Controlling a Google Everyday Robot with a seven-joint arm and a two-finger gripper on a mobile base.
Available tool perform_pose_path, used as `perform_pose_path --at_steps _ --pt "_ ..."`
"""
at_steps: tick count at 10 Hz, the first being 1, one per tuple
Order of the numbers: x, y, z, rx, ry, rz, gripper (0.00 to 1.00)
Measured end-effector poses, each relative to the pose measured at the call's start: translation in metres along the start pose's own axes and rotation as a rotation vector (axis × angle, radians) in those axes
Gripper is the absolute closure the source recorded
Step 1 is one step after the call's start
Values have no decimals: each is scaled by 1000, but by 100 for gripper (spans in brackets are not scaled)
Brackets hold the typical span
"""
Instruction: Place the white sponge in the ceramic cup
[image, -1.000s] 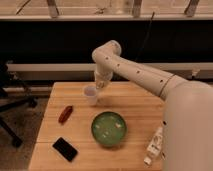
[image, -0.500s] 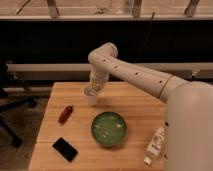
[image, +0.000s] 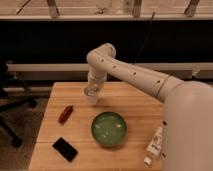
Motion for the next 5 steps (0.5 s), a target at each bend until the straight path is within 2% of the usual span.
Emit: perform_pose_path --at_steps 5 --pt "9 -3 -1 16 16 6 20"
